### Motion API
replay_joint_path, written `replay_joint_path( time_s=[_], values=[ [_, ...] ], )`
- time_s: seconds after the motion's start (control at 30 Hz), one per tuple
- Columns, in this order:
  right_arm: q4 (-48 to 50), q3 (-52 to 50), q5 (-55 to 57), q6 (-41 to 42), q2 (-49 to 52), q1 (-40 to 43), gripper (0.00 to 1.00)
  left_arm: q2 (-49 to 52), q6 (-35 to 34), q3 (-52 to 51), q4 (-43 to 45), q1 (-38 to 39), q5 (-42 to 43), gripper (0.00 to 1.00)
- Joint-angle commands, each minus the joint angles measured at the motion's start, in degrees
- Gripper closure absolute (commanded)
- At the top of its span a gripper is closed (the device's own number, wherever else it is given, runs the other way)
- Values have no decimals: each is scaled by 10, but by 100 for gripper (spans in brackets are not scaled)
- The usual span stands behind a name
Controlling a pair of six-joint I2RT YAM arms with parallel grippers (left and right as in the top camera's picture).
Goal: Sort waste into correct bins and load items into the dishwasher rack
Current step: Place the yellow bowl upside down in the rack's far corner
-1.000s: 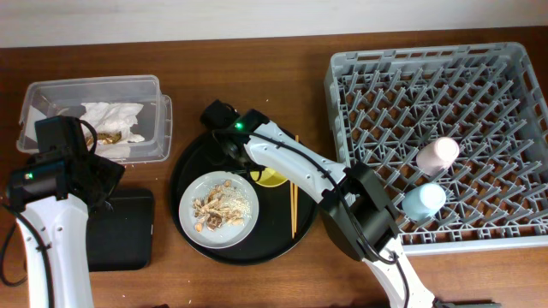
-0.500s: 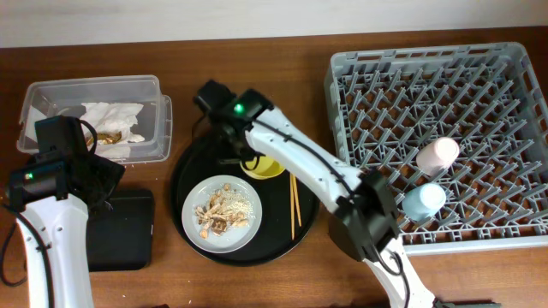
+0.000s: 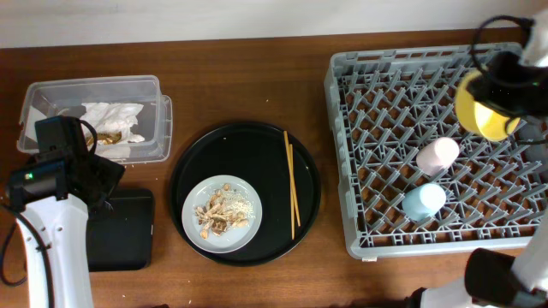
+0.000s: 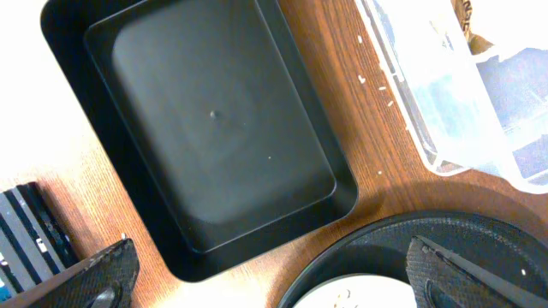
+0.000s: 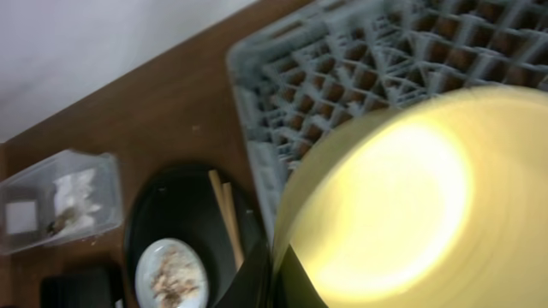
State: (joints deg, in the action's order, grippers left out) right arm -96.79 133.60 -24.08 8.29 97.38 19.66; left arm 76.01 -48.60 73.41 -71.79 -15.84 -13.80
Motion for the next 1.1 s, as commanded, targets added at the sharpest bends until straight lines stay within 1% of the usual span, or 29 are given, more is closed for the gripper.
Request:
replay_joint_path(
  time_s=[0.0,0.03,0.07,0.13,0.17,0.2,0.23,0.3,0.4,0.43,0.47,0.5,0.53,0.57,0.63,0.7,0.77,0.83,0.93,1.07],
  values=[
    [8,-122,-203,-162,32,130,96,-3,7,2,-1,-2,-6,1],
    [17,-163,-286,-219,49,173,96,-3,7,2,-1,-2,-6,1],
    [21,-194,-346,-262,62,201,96,-3,7,2,-1,-2,-6,1],
    [21,-257,-450,-323,99,251,96,-3,7,2,-1,-2,-6,1],
    [21,-280,-499,-370,122,269,96,-3,7,2,-1,-2,-6,1],
    [21,-295,-547,-393,149,280,96,-3,7,2,-1,-2,-6,1],
    [24,-298,-578,-396,168,282,96,-3,7,2,-1,-2,-6,1],
    [61,-299,-649,-393,216,271,96,-3,7,2,-1,-2,-6,1],
    [187,-298,-648,-375,240,206,96,-3,7,2,-1,-2,-6,1],
    [245,-298,-648,-327,240,179,96,-3,7,2,-1,-2,-6,1],
    [364,-298,-648,-223,242,144,96,-3,7,2,-1,-2,-6,1],
    [454,-298,-648,-142,244,124,96,-3,7,2,-1,-2,-6,1],
    [563,-298,-648,-40,247,103,96,-3,7,2,-1,-2,-6,1],
    [647,-298,-629,46,249,89,96,-3,7,2,-1,-2,-6,1],
    [733,-298,-581,144,249,70,96,-3,7,2,-1,-2,-6,1],
    [724,-299,-562,150,249,66,96,-3,7,2,-1,-2,-6,1],
    [688,-307,-509,151,249,67,96,-3,7,2,-1,-2,-6,1],
    [692,-323,-507,151,251,67,96,-3,7,2,-1,-2,-6,1],
    [670,-323,-516,150,269,66,96,-3,7,2,-1,-2,-6,1],
    [668,-323,-517,145,306,70,96,-3,7,2,-1,-2,-6,1]
  ],
)
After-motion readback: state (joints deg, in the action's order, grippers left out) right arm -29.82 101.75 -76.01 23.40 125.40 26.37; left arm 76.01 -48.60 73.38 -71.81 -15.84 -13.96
